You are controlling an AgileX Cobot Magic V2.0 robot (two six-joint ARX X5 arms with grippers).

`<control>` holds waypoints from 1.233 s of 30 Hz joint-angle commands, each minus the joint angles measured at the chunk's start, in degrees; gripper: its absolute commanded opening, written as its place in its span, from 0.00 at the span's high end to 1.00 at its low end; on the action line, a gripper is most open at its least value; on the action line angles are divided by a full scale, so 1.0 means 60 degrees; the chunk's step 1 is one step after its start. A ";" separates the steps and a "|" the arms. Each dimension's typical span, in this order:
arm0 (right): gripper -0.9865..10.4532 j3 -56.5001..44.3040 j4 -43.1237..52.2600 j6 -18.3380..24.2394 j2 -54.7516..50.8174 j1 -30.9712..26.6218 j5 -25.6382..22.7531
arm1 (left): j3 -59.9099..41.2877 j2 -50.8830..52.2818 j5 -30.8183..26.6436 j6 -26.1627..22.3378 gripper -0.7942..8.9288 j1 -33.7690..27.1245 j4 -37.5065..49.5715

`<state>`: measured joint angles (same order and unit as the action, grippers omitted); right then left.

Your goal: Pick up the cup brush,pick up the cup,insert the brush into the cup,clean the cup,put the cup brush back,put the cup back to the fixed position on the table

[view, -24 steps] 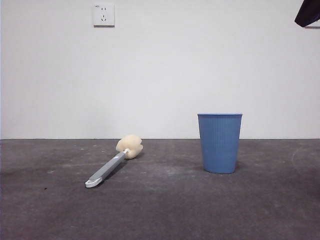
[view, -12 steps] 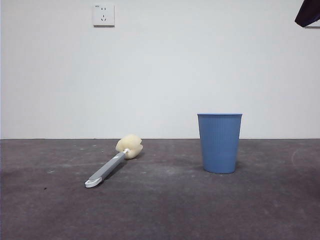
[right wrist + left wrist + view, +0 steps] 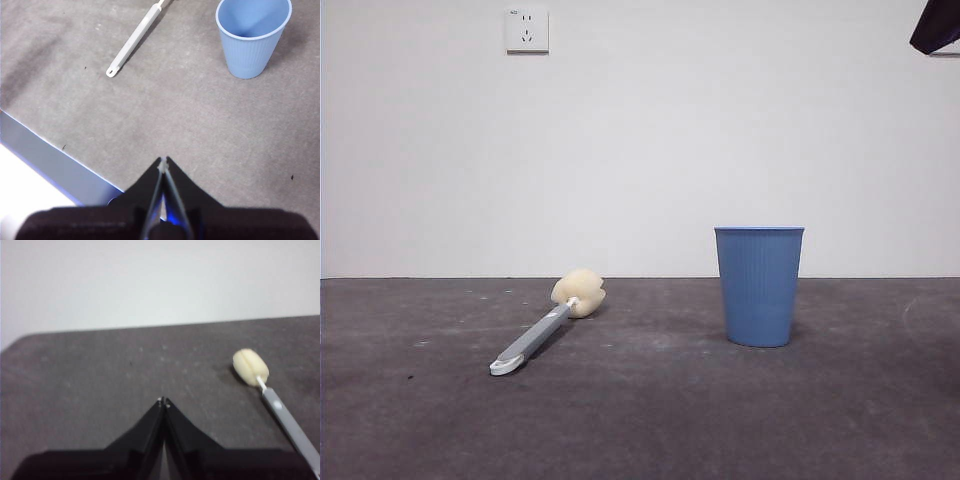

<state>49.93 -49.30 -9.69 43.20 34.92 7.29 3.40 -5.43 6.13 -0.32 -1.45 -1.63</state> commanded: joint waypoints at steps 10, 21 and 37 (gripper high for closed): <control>0.91 0.0000 0.0040 -0.0087 -0.0007 0.0004 -0.0025 | -0.0532 0.0623 -0.0007 0.0382 0.92 -0.0029 -0.1115; 0.91 0.0000 0.0044 -0.0087 -0.0007 0.0004 -0.0029 | -0.0528 0.0663 -0.0004 0.0342 0.92 -0.0029 -0.1439; 0.91 0.0000 0.0040 -0.0087 -0.0007 0.0004 -0.0025 | -0.0528 0.0663 -0.0004 0.0339 0.92 -0.0029 -0.1439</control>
<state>49.93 -49.30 -9.69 43.20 34.92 7.31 0.99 -1.63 6.13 1.56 -1.45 -10.26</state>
